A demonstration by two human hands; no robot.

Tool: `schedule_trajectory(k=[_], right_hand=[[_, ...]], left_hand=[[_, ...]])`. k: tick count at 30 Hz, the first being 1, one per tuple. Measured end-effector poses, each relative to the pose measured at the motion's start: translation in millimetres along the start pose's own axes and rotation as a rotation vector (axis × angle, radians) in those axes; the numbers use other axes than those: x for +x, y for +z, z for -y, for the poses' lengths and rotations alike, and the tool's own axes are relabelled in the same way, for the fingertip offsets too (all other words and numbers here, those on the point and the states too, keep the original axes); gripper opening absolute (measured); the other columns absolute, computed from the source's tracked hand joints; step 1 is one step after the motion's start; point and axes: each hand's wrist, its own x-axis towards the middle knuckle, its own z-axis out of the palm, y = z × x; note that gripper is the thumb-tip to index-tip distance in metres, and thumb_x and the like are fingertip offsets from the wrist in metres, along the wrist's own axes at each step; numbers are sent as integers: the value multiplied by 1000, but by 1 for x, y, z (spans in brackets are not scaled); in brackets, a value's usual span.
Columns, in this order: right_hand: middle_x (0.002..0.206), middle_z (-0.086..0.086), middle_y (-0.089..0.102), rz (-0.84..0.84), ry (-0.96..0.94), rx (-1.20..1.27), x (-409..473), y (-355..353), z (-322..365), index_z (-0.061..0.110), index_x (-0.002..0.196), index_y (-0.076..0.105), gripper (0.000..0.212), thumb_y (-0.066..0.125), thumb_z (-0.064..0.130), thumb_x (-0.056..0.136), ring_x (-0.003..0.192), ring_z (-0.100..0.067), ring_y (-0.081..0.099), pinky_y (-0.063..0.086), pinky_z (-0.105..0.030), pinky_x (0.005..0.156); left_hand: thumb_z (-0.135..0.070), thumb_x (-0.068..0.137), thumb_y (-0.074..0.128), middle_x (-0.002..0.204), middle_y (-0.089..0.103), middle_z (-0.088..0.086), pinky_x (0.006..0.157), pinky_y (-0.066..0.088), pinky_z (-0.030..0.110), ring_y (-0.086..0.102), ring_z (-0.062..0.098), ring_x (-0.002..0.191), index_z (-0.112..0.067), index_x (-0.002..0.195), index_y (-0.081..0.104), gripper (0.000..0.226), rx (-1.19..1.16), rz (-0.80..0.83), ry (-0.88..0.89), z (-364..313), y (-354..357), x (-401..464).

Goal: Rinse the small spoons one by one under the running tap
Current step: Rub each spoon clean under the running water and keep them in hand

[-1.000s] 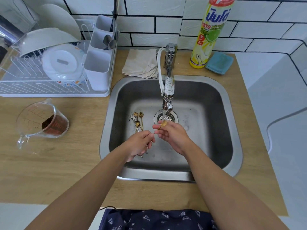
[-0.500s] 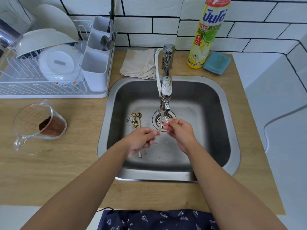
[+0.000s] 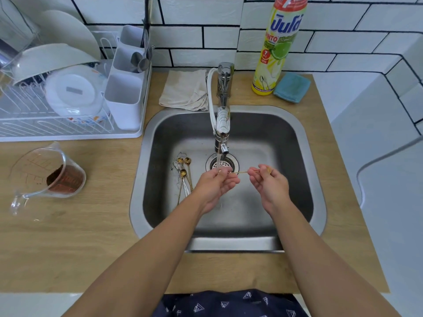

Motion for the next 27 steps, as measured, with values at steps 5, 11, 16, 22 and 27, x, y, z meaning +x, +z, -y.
schedule_trajectory(k=[5, 11, 16, 22, 27], right_hand=[[91, -15, 73, 32, 6, -10, -3, 6, -4, 5, 101, 61, 14, 50, 8, 108, 71, -10, 77, 60, -19, 65], [90, -14, 73, -22, -25, 4, -5, 7, -3, 4, 102, 61, 14, 49, 8, 108, 68, -9, 76, 60, -19, 63], [89, -14, 73, -3, -17, -13, -5, 14, -6, 4, 102, 61, 14, 49, 8, 108, 68, -9, 76, 60, -20, 64], [89, -14, 72, -73, -39, 4, 0, 12, -4, -1, 112, 58, 14, 48, 7, 108, 65, -8, 76, 59, -18, 61], [94, -15, 75, 10, -25, -59, -2, 13, -8, 2, 110, 61, 10, 54, 6, 105, 76, -13, 78, 59, -20, 67]], left_hand=[[-24, 99, 62, 70, 69, 4, 54, 52, 18, 65, 10, 57, -5, 95, 69, 20, 31, -66, 12, -1, -7, 1], [-16, 104, 52, 94, 78, 14, 71, 58, 20, 76, 19, 89, 0, 111, 64, 21, -85, 69, -46, -1, -13, 2], [-25, 101, 58, 75, 75, 8, 59, 57, 20, 74, 16, 69, -2, 100, 68, 25, 24, -38, -26, -6, -13, 4], [-10, 104, 51, 91, 78, 12, 72, 58, 21, 76, 21, 90, 1, 112, 61, 17, -26, 94, -50, -5, -10, 5], [-21, 105, 49, 71, 76, 9, 54, 57, 21, 75, 18, 66, 0, 104, 64, 26, 43, -63, -121, -12, -8, 8]])
